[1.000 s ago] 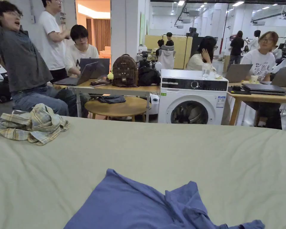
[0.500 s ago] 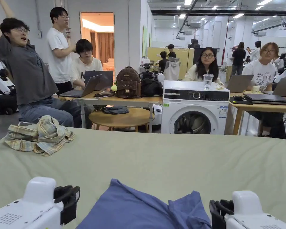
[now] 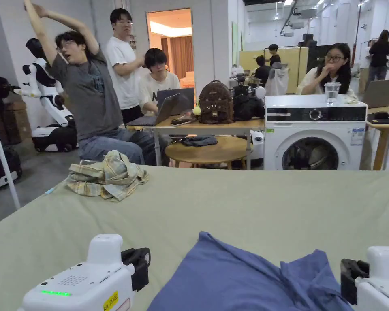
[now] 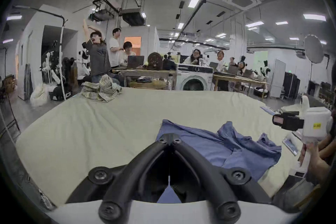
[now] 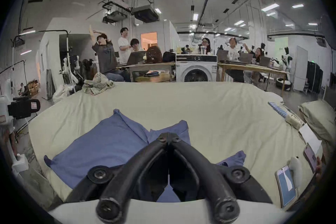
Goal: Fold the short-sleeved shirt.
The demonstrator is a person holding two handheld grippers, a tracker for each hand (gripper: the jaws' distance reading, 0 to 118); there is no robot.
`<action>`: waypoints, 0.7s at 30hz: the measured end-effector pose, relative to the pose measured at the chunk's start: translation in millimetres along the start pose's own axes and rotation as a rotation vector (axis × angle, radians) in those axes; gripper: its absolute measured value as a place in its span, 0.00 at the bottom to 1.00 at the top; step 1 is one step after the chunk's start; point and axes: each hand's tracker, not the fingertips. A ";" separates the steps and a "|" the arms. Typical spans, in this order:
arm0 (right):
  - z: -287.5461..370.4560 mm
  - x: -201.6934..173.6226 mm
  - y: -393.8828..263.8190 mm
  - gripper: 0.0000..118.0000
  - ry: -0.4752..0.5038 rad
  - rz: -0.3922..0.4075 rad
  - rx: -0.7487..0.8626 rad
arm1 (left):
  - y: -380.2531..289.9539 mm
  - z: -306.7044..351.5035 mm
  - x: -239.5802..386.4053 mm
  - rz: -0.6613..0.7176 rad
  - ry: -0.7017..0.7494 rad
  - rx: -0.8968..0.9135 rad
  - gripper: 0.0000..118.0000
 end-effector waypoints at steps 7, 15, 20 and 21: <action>-3.7 4.6 -10.6 0.00 0.062 0.000 -0.040 | -61.6 23.1 -39.6 0.009 -0.026 -0.327 0.31; -8.0 11.6 -21.4 0.00 0.073 -0.025 -0.080 | -118.7 -8.5 -70.6 0.208 0.092 -0.501 0.43; -2.2 28.5 -23.2 0.00 0.027 -0.022 -0.092 | -127.5 -17.9 -52.5 0.057 0.106 -0.493 0.28; -3.8 33.5 -21.8 0.00 0.017 -0.031 -0.095 | -126.4 -21.5 -48.9 0.047 0.087 -0.513 0.24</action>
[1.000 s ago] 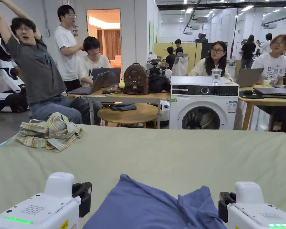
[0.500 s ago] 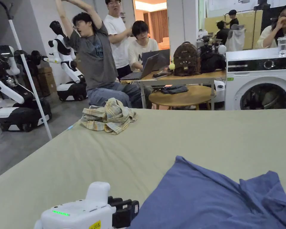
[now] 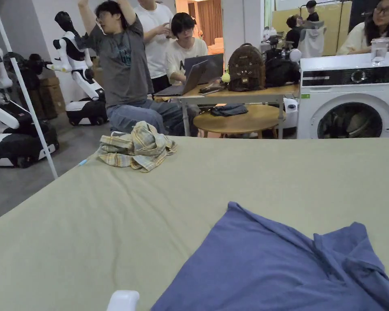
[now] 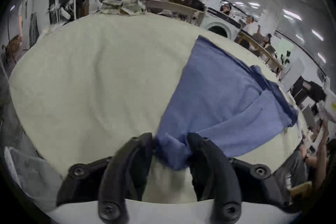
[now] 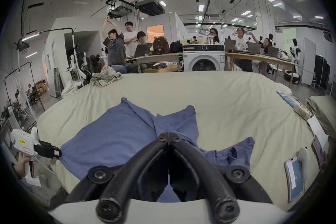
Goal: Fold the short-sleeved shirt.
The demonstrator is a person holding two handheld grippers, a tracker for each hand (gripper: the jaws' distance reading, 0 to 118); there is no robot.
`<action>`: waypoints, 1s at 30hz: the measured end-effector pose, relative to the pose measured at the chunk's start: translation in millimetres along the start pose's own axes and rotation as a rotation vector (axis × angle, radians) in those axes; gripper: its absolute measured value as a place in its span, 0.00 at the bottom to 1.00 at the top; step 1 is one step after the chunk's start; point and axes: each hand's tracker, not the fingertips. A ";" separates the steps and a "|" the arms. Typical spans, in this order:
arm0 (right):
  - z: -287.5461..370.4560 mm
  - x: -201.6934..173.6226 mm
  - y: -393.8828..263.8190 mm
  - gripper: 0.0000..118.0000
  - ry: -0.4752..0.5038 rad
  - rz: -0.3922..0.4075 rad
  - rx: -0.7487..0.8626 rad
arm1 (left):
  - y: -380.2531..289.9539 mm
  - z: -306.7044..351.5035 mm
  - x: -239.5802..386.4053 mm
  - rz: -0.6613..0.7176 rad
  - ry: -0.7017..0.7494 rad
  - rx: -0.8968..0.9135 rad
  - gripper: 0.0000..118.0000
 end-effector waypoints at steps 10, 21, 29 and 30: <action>-126.4 51.2 67.6 0.34 0.038 -0.160 -0.327 | 7.7 -7.0 6.9 -0.046 0.013 -0.078 0.02; -276.1 45.4 48.1 0.61 -0.069 -0.163 -0.679 | 6.5 -9.0 1.3 0.023 -0.004 -0.072 0.02; -246.8 54.0 56.6 0.00 -0.042 -0.164 -0.595 | 4.4 -7.9 -3.4 0.041 -0.016 -0.050 0.02; -238.1 54.7 60.7 0.00 -0.045 -0.170 -0.566 | 4.2 -5.4 -5.6 0.049 -0.029 -0.032 0.02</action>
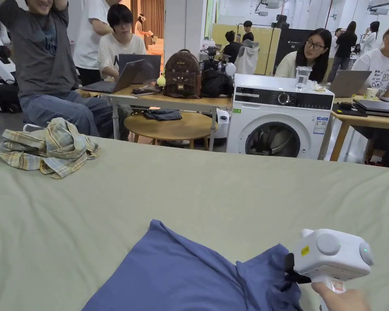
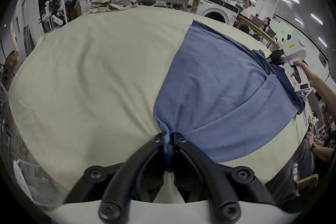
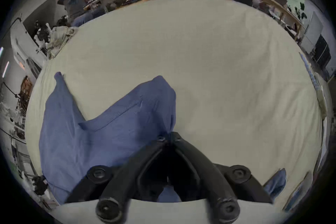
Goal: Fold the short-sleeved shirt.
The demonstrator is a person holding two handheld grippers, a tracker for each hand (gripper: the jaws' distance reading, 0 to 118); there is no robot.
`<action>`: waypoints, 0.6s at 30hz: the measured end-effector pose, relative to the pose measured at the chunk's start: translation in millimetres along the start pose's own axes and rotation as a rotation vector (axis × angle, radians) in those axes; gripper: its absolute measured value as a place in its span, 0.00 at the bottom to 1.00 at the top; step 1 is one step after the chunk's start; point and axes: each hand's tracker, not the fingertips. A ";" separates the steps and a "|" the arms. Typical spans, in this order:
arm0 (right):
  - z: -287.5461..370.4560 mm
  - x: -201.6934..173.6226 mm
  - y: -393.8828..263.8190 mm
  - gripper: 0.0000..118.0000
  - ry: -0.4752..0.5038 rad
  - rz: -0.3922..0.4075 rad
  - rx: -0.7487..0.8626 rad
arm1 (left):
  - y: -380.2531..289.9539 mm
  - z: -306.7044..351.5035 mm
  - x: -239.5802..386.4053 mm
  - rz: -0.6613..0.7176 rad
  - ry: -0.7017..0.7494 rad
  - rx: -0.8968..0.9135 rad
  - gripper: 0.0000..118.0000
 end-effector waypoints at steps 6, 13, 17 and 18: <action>102.2 6.2 8.1 0.00 0.048 0.066 0.248 | 58.7 49.7 -8.7 0.147 -0.151 0.289 0.02; 247.4 14.1 35.4 0.00 0.046 0.058 0.565 | 196.5 108.3 40.6 -0.031 -0.171 0.558 0.01; 305.8 11.4 84.1 0.00 -0.014 0.063 0.684 | 295.3 115.8 59.4 -0.069 -0.161 0.589 0.01; 318.0 9.5 100.8 0.00 -0.035 0.064 0.705 | 318.9 118.5 65.5 -0.083 -0.148 0.646 0.01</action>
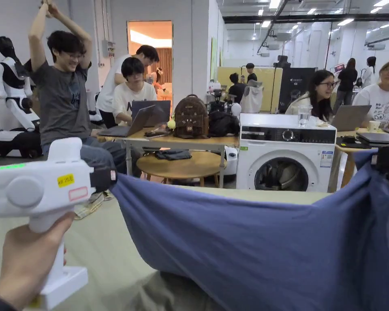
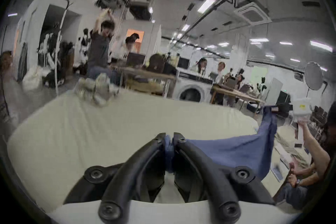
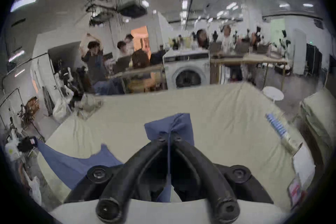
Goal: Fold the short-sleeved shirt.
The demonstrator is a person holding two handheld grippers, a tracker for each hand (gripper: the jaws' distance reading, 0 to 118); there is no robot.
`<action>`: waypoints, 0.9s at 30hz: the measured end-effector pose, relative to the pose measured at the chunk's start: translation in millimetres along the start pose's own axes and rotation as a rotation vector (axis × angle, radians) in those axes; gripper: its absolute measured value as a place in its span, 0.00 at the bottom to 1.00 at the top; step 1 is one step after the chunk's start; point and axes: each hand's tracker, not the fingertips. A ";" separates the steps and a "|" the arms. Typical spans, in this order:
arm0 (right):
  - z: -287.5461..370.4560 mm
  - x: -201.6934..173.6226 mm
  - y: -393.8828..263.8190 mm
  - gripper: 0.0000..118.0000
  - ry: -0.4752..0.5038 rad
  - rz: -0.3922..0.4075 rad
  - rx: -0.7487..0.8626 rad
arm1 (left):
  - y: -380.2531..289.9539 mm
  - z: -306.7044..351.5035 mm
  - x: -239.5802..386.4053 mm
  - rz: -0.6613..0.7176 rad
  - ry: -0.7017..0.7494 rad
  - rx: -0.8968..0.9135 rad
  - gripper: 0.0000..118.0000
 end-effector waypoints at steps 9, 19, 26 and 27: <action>-42.5 -16.1 138.4 0.00 -0.087 0.016 0.141 | 123.0 -84.0 27.0 0.030 0.043 0.090 0.00; -72.1 -38.1 232.1 0.00 -0.106 0.042 0.270 | 194.9 -114.7 35.5 -0.114 0.160 0.171 0.00; -75.3 -40.7 236.8 0.00 -0.089 0.022 0.288 | 192.1 -116.8 31.4 -0.115 0.155 0.182 0.00; -78.5 -40.1 232.3 0.00 -0.098 0.024 0.279 | 186.7 -117.1 30.0 -0.114 0.151 0.172 0.00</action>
